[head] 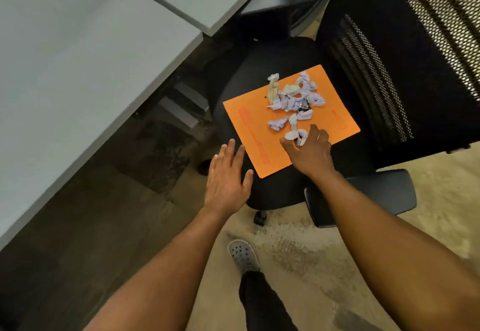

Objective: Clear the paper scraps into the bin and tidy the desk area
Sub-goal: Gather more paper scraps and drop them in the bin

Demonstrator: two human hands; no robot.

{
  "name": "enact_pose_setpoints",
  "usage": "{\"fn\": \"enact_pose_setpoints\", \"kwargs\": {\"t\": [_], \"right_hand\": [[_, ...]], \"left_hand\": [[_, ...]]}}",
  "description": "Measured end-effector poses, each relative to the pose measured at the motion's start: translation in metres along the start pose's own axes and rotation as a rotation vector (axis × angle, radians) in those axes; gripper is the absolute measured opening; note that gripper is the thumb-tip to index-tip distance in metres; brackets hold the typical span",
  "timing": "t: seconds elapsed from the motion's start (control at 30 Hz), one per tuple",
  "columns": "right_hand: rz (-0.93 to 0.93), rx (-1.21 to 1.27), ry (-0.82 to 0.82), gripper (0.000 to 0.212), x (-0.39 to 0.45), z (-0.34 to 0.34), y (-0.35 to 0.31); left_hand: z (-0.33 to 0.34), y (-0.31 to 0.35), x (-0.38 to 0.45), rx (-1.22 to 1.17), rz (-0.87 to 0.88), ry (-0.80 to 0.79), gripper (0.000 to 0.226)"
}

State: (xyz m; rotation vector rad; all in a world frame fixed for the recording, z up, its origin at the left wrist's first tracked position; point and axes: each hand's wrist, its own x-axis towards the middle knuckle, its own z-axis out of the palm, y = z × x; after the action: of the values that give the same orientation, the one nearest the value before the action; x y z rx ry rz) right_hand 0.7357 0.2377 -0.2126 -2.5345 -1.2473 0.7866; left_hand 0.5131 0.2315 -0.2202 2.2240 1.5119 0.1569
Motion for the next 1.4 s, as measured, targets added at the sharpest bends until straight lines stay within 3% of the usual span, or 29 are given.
{"fn": "enact_pose_setpoints", "kwargs": {"t": [0.13, 0.23, 0.33, 0.43, 0.5, 0.63, 0.8, 0.97, 1.17, 1.27, 1.4], "right_hand": [[0.082, -0.141, -0.076, 0.116, 0.042, 0.001, 0.019], [0.024, -0.240, -0.114, 0.118, 0.059, 0.007, 0.019], [-0.077, -0.264, -0.115, 0.099, 0.074, 0.014, 0.022], [-0.157, -0.232, -0.034, 0.066, 0.083, 0.014, 0.029], [-0.175, -0.208, 0.015, 0.056, 0.086, 0.011, 0.035], [-0.183, -0.026, 0.167, 0.062, 0.094, 0.008, 0.035], [-0.152, -0.140, 0.214, 0.081, 0.110, 0.016, 0.029], [-0.262, -0.263, 0.164, 0.079, 0.121, 0.030, 0.018], [-0.433, -0.349, 0.260, 0.054, 0.118, 0.039, 0.026], [-0.434, -0.327, 0.284, 0.057, 0.120, 0.040, 0.024], [-0.479, -0.368, 0.283, 0.064, 0.119, 0.041, 0.022]], "left_hand": [[0.017, 0.001, 0.039, 0.023, 0.038, -0.020, 0.069], [0.026, 0.001, 0.063, 0.097, 0.069, -0.040, 0.072], [0.040, 0.007, 0.092, 0.153, 0.122, -0.076, 0.072], [0.049, 0.016, 0.124, 0.179, 0.154, -0.100, 0.077], [0.051, 0.021, 0.145, 0.198, 0.183, -0.103, 0.085], [0.042, 0.028, 0.195, 0.173, 0.259, 0.002, 0.096], [0.042, 0.032, 0.257, 0.109, 0.227, 0.028, 0.098], [0.050, 0.035, 0.284, 0.157, 0.244, -0.117, 0.084], [0.061, 0.028, 0.250, -0.031, 0.400, 0.166, 0.040], [0.064, 0.026, 0.238, -0.075, 0.478, 0.208, 0.034], [0.063, 0.031, 0.235, -0.239, 0.384, 0.251, 0.040]]}}
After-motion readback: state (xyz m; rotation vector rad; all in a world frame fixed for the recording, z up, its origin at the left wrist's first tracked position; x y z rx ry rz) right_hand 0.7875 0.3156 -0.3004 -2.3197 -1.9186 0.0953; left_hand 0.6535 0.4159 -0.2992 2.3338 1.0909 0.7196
